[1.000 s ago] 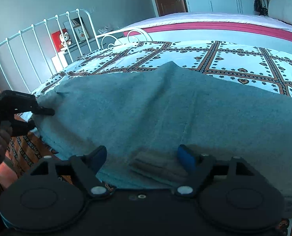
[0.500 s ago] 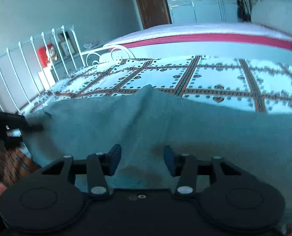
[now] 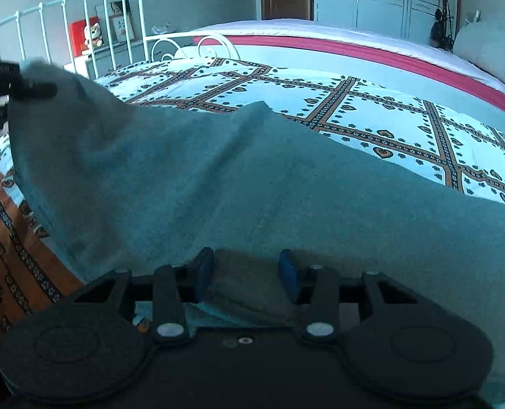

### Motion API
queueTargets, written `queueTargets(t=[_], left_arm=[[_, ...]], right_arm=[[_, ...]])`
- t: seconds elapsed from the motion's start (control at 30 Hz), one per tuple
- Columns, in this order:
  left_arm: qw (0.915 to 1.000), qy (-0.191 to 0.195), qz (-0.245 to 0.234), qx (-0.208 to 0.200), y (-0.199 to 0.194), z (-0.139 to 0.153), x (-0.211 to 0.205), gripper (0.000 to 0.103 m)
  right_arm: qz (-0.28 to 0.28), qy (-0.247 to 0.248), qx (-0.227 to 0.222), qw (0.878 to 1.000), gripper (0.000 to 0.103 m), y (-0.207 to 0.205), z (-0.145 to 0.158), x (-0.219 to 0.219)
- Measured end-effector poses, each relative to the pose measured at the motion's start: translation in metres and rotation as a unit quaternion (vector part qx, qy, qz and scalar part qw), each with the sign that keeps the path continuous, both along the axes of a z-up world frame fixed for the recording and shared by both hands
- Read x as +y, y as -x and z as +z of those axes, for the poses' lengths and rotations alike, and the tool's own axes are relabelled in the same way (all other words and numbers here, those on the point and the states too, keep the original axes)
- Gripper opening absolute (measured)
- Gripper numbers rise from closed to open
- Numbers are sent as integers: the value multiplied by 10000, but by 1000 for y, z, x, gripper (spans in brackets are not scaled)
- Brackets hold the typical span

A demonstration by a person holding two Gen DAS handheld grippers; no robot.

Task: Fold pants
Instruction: 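Fold the held edge over the pants with the left gripper and release, then grasp the folded sweatpants edge with the right gripper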

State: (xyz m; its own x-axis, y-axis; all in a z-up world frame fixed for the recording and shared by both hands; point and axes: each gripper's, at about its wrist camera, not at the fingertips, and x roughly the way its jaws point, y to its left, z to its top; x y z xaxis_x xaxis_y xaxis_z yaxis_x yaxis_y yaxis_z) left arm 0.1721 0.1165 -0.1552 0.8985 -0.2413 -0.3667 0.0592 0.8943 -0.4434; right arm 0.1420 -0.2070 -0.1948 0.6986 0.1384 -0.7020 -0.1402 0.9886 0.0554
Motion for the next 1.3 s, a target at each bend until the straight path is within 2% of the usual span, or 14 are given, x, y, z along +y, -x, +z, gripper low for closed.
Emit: queueTargets(t=[0.1, 0.23, 0.37, 0.5, 0.63, 0.73, 0.83, 0.87, 0.93, 1.0, 1.03, 1.17, 1.27, 1.3], left_arm=[[9980, -104, -574, -231, 1, 14, -28, 18], [9862, -95, -1570, -518, 7, 30, -80, 18], [9605, -2, -2748, -437, 14, 31, -145, 18], [9271, -359, -3723, -250, 32, 16, -216, 18], [8948, -1246, -4285, 130, 53, -19, -272, 18], [8809, -1695, -4410, 273, 59, -28, -278, 19], [8793, -1848, -4385, 207, 67, -19, -272, 22], [8809, -1841, -4354, 247, 64, -15, -272, 27], [8853, -1723, -4303, 388, 58, -7, -267, 43], [8927, -1517, -4216, 472, 54, 1, -256, 79], [8972, -1429, -4159, 395, 56, 4, -251, 84], [9112, -1367, -3867, 398, 47, 10, -229, 85], [9284, -1298, -3403, 732, 33, 2, -208, 85], [9339, -1251, -3234, 869, 29, -1, -201, 85]], right_arm=[[-43, -194, -55, 9998, 36, 2, 0, -6], [-96, -418, -125, 9990, 35, 6, 5, -15], [-581, -233, -302, 9976, 35, 22, 20, -38], [-1457, -167, -195, 9890, 35, 41, 26, -94], [-2095, -370, -75, 9771, 35, 61, 23, -140], [-2304, -567, -120, 9714, 35, 75, 24, -161], [-2387, -763, -233, 9678, 36, 87, 28, -174], [-2426, -955, -338, 9648, 37, 91, 31, -180], [-2449, -1494, -604, 9561, 38, 97, 41, -190], [-2301, -1836, -737, 9528, 40, 93, 51, -192], [-2204, -1947, -738, 9529, 40, 89, 55, -191], [-1907, -2079, -721, 9567, 58, 70, 61, -176], [-1734, -1813, -376, 9673, 49, 53, 55, -161], [-1789, -1631, -297, 9698, 42, 50, 53, -156]])
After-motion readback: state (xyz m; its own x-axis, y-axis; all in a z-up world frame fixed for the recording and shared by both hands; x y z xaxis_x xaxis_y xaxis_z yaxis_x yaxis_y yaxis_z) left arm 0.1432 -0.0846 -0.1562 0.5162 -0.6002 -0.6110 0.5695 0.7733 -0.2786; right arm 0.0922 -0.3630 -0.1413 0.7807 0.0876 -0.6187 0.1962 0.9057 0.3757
